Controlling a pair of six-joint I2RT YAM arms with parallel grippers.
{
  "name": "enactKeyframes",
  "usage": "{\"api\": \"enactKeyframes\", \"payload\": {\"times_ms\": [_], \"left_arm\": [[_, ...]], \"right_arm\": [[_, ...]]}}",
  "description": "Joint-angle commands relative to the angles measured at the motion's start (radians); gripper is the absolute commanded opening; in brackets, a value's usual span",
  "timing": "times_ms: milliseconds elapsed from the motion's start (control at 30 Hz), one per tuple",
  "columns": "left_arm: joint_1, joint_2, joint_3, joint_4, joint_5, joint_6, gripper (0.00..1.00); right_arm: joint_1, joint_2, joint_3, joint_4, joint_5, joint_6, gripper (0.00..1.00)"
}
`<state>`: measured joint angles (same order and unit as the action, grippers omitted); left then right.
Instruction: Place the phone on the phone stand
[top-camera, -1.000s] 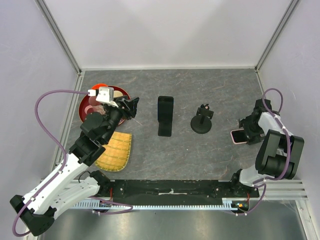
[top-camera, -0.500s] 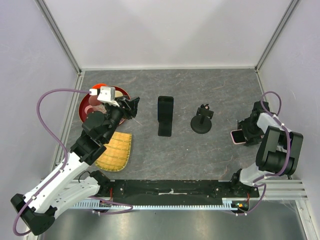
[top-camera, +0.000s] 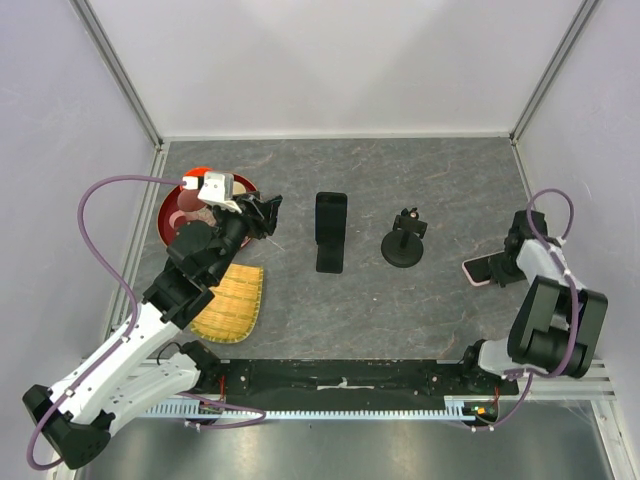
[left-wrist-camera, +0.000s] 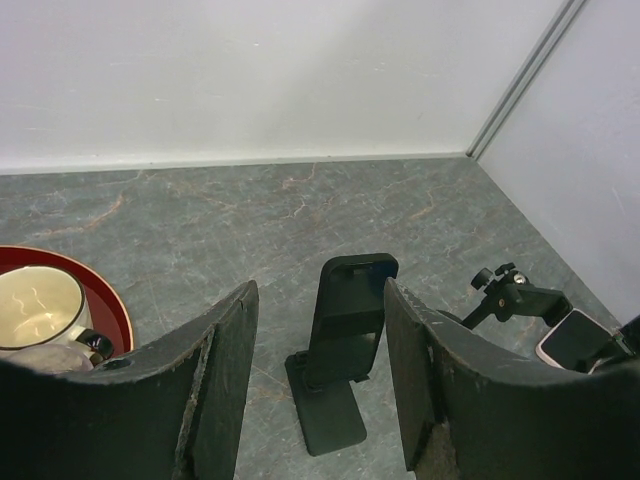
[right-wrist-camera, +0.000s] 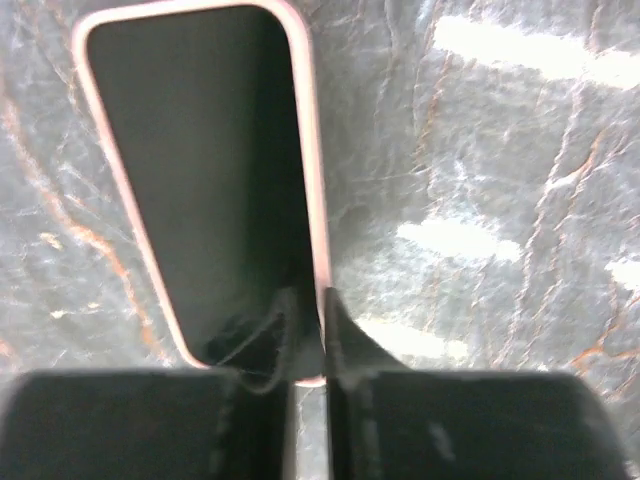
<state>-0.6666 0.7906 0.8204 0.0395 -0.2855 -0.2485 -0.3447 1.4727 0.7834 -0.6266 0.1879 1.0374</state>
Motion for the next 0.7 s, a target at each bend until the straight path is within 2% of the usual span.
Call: {"api": "enactKeyframes", "payload": {"times_ms": [0, 233, 300, 400, 433, 467, 500, 667], "left_arm": [[0.009, 0.002, 0.040, 0.014, 0.003, -0.032, 0.60], [0.007, 0.006, 0.040, 0.014, 0.012, -0.037, 0.60], [0.009, 0.007, 0.040, 0.014, 0.012, -0.038, 0.59], [0.007, 0.004, 0.040, 0.013, 0.019, -0.043, 0.60], [0.007, 0.004, 0.040, 0.013, 0.020, -0.046, 0.60], [0.007, 0.002, 0.042, 0.013, 0.025, -0.046, 0.59], [0.007, -0.002, 0.042, 0.013, 0.025, -0.046, 0.59], [0.009, -0.011, 0.042, 0.014, 0.017, -0.046, 0.60]], "right_arm": [[0.013, 0.029, -0.095, 0.208, -0.016, -0.019, 0.00], [0.023, -0.101, -0.107, 0.238, 0.016, -0.131, 0.00], [0.024, -0.115, -0.089, 0.222, 0.002, -0.155, 0.07], [0.024, -0.176, -0.075, 0.234, -0.021, -0.223, 0.37], [0.024, -0.193, -0.076, 0.246, -0.031, -0.244, 0.58], [0.024, -0.210, -0.085, 0.266, -0.063, -0.287, 0.70], [0.024, -0.236, -0.090, 0.284, -0.073, -0.301, 0.98], [0.023, -0.215, -0.034, 0.213, -0.015, -0.242, 0.98]]}}
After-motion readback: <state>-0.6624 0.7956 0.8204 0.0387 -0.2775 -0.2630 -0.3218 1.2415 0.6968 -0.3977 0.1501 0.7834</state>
